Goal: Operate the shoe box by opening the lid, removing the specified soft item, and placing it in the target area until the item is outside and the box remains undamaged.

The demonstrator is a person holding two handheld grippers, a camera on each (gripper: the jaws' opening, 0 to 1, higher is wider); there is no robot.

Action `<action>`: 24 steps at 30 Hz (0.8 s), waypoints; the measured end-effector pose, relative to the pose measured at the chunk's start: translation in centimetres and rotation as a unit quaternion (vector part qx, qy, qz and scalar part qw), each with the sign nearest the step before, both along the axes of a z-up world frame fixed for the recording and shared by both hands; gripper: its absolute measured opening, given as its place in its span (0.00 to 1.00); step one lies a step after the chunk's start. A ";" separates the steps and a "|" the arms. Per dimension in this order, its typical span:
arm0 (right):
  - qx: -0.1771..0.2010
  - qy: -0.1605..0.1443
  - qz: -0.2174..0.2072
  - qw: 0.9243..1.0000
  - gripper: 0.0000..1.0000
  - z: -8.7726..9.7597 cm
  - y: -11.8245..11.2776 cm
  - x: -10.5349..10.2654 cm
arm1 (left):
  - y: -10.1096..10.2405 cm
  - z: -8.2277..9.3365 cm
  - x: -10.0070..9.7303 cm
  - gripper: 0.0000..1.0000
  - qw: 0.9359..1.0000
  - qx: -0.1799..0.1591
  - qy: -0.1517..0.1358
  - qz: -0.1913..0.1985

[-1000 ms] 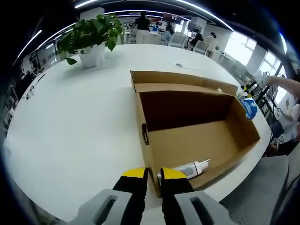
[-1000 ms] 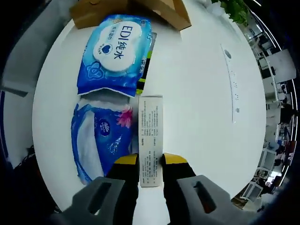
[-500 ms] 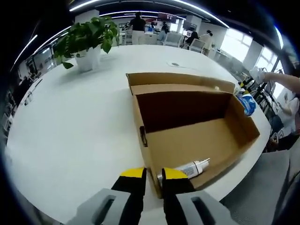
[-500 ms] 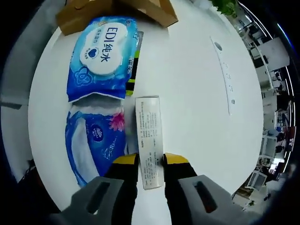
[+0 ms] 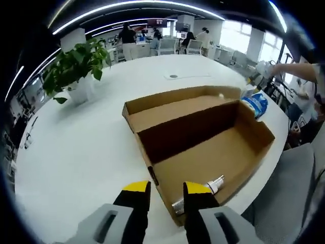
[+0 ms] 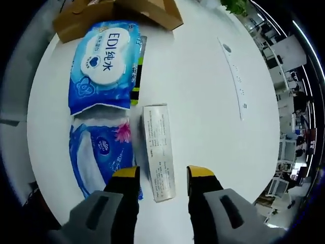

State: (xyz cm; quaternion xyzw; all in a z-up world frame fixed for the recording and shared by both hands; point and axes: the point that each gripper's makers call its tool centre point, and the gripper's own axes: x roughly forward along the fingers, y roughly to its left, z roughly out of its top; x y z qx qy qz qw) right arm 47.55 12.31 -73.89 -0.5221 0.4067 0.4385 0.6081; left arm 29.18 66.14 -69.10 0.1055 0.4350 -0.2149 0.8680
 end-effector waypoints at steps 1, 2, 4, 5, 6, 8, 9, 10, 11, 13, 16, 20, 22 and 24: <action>0.011 -0.006 -0.011 1.000 0.40 0.3 0.1 0.1 | -0.1 0.0 0.1 0.27 1.000 0.004 0.000 -0.006; 0.022 -0.008 -0.021 0.999 0.41 0.4 0.3 0.1 | -0.2 0.0 0.2 0.28 1.000 0.008 0.004 -0.015; 0.036 -0.008 -0.038 0.999 0.44 0.8 0.3 -0.1 | -0.4 0.0 0.3 0.28 1.000 0.011 0.010 -0.028; 0.043 -0.011 -0.050 0.998 0.46 1.1 0.3 -0.1 | -0.5 0.0 0.4 0.28 0.999 0.014 0.014 -0.039; 0.046 -0.012 -0.052 0.998 0.48 1.2 0.3 -0.3 | -0.6 -0.1 0.4 0.28 0.998 0.017 0.017 -0.051; 0.062 -0.012 -0.070 0.996 0.52 1.6 0.5 -0.7 | -0.9 -0.2 0.3 0.30 0.996 0.023 0.027 -0.079; 0.070 -0.013 -0.075 0.995 0.54 1.8 0.7 -1.0 | -1.2 -0.2 0.3 0.31 0.994 0.027 0.032 -0.097; 0.077 -0.013 -0.083 0.993 0.55 1.9 0.8 -1.2 | -1.2 -0.3 0.3 0.31 0.993 0.031 0.037 -0.106; 0.090 -0.014 -0.091 0.992 0.58 2.2 1.2 -1.6 | -1.3 -0.3 0.3 0.32 0.992 0.036 0.039 -0.117; 0.106 -0.016 -0.101 0.989 0.62 2.4 1.5 -1.9 | -1.7 -0.5 0.3 0.33 0.988 0.040 0.045 -0.142; 0.143 -0.020 -0.129 0.981 0.66 3.0 2.1 -2.7 | -2.4 -0.7 -0.1 0.36 0.979 0.040 0.059 -0.190; 0.174 -0.026 -0.147 0.973 0.71 3.7 2.5 -3.5 | -3.3 -1.1 -0.7 0.38 0.966 0.042 0.074 -0.243; 0.191 -0.025 -0.158 0.969 0.73 4.0 2.7 -4.1 | -3.8 -1.3 -1.1 0.40 0.959 0.041 0.081 -0.269; 0.206 -0.024 -0.165 0.964 0.76 4.3 3.0 -4.7 | -4.2 -1.5 -1.3 0.42 0.952 0.043 0.087 -0.290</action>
